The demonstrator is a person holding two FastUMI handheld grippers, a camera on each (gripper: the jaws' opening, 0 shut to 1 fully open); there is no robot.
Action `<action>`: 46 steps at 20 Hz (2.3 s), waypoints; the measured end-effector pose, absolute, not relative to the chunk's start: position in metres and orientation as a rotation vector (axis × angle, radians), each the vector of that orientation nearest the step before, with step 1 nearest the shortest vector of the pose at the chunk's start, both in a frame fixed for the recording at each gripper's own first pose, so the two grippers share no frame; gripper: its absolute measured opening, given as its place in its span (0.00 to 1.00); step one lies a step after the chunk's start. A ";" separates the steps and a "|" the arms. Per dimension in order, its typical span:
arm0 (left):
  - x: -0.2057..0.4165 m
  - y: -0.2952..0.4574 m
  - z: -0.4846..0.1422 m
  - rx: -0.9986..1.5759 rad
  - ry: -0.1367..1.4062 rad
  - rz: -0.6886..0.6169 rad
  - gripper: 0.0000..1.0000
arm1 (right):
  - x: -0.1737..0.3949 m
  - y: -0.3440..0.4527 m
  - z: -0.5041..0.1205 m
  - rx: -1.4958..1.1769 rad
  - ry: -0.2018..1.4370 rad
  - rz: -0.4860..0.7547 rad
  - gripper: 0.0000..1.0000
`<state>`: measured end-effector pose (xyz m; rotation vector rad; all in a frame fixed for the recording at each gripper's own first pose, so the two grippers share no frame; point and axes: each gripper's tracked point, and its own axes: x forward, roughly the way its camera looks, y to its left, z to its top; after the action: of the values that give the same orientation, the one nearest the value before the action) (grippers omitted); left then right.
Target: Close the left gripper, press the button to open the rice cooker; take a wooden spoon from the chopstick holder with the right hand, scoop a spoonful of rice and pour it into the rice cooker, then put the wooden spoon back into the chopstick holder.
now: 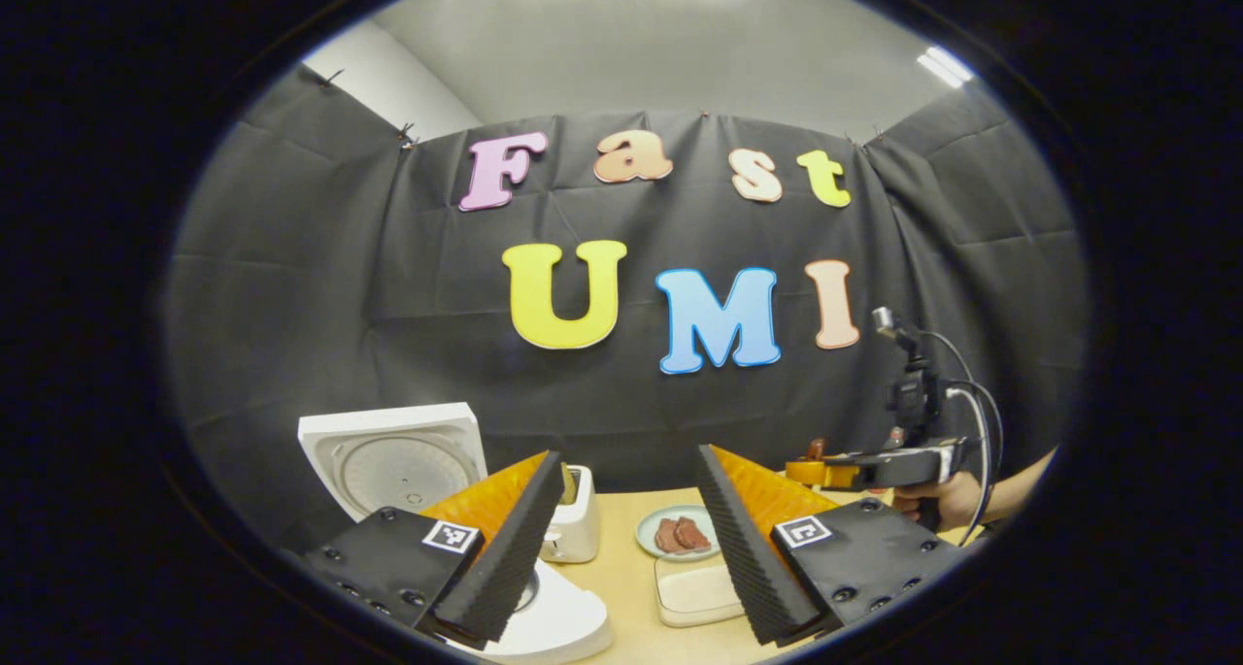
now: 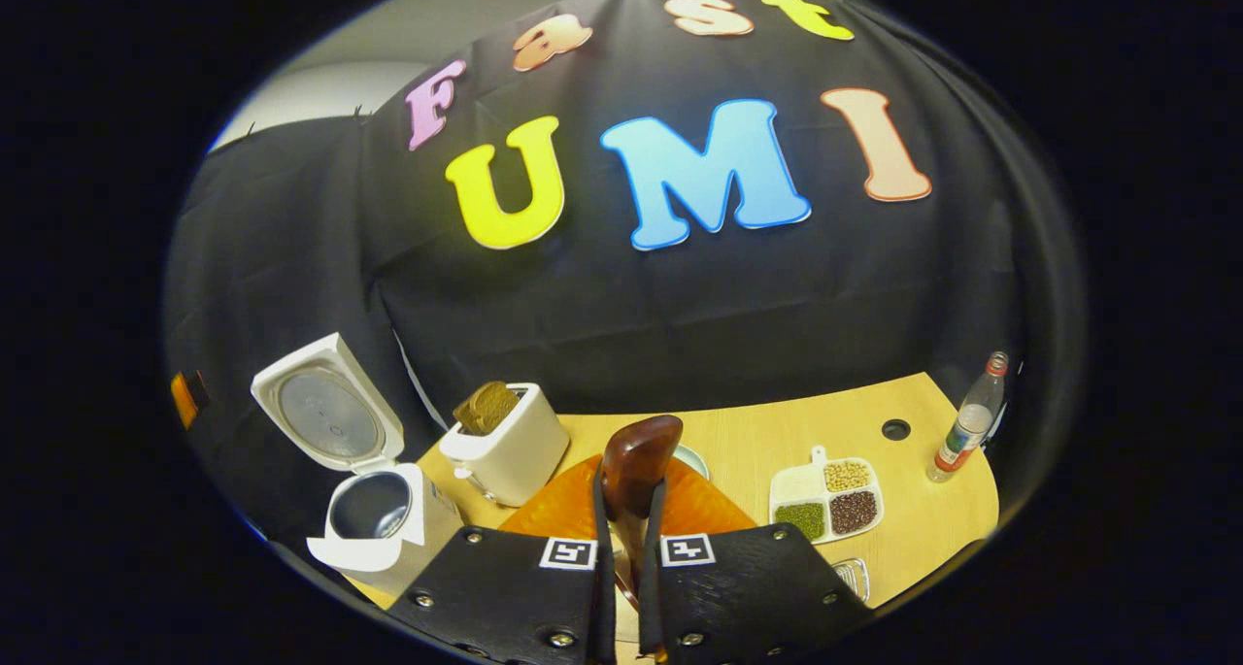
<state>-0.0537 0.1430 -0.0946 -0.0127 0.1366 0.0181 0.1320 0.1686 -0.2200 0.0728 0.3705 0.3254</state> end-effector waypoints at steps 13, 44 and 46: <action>-0.080 0.222 -0.127 -0.016 0.226 0.134 0.92 | 0.177 0.234 -0.329 -0.039 0.424 0.209 0.10; -0.073 0.195 -0.107 -0.090 0.171 0.094 0.95 | 0.135 0.189 -0.264 1.059 0.551 0.274 0.10; -0.074 0.200 -0.105 -0.088 0.164 0.103 0.92 | 0.133 0.192 -0.259 1.107 0.555 0.287 0.10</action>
<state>-0.0740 0.2002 -0.1051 -0.0879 0.1640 0.1031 0.1331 0.1919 -0.2589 1.1069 0.5553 0.2869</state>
